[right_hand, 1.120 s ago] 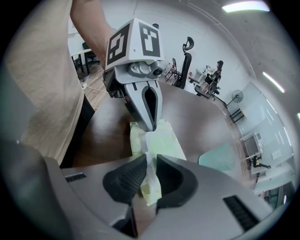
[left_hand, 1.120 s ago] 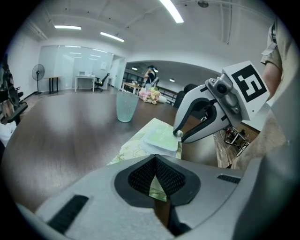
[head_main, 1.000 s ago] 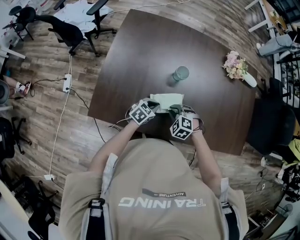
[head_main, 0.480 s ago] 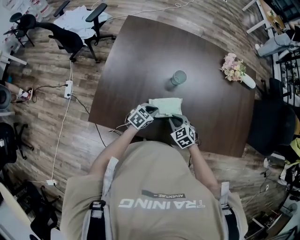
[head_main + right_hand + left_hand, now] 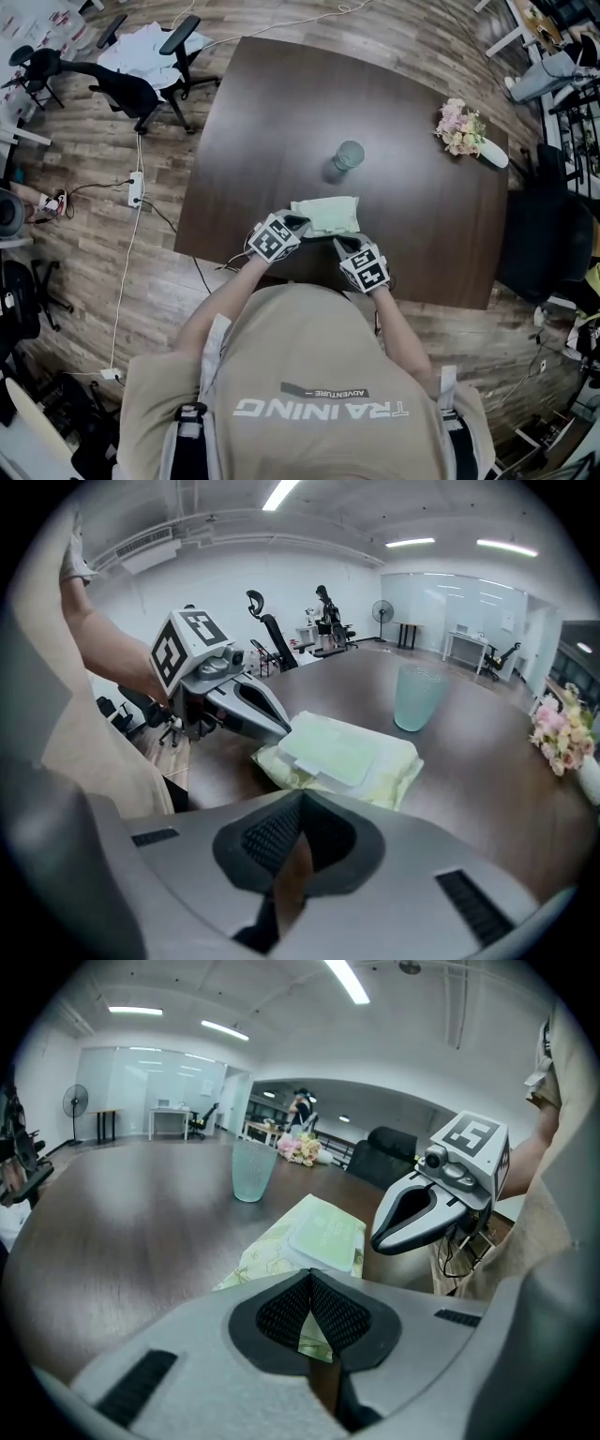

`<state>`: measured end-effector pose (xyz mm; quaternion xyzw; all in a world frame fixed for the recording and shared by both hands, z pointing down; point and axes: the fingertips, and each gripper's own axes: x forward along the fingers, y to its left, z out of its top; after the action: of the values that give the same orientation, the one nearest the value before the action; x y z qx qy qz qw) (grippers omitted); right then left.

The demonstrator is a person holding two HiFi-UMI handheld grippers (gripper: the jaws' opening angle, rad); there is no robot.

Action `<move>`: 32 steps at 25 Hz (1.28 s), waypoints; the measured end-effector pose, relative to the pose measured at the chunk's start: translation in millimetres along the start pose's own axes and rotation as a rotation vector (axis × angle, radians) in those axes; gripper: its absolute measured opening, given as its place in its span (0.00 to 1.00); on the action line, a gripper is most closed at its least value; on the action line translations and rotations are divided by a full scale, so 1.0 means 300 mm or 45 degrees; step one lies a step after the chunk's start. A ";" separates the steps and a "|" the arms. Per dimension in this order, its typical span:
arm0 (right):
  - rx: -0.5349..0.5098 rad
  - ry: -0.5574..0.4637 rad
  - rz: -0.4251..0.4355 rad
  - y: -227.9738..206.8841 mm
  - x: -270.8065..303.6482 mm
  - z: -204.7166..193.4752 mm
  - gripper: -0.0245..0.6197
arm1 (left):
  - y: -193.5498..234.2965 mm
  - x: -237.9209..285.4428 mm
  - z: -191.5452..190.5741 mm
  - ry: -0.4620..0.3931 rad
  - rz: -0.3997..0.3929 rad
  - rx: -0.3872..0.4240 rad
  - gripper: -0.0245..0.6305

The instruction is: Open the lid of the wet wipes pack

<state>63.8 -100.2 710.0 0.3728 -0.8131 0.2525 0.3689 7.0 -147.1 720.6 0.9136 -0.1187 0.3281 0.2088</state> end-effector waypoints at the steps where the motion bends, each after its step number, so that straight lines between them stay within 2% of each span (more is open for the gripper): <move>1: 0.022 -0.001 0.000 -0.007 0.006 -0.002 0.06 | -0.003 0.002 0.003 0.001 0.001 -0.002 0.05; 5: 0.131 -0.036 0.037 -0.015 0.028 0.009 0.06 | -0.007 0.004 0.008 0.009 0.004 -0.004 0.05; 9: 0.154 -0.060 0.049 -0.014 0.043 0.036 0.06 | 0.005 -0.004 0.004 0.018 -0.001 0.000 0.05; 13: 0.140 -0.095 0.040 -0.019 0.025 0.061 0.06 | 0.007 -0.004 0.001 0.016 -0.006 -0.003 0.05; 20: 0.028 -0.144 0.024 -0.006 0.009 0.142 0.06 | 0.012 -0.003 -0.008 0.014 -0.007 -0.014 0.05; 32: 0.025 -0.172 -0.004 -0.061 -0.026 0.208 0.06 | 0.008 0.002 -0.010 0.032 -0.019 -0.005 0.05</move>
<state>56.1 -150.6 668.7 0.3937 -0.8331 0.2342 0.3100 4.9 -147.9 723.7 0.9099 -0.1099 0.3377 0.2145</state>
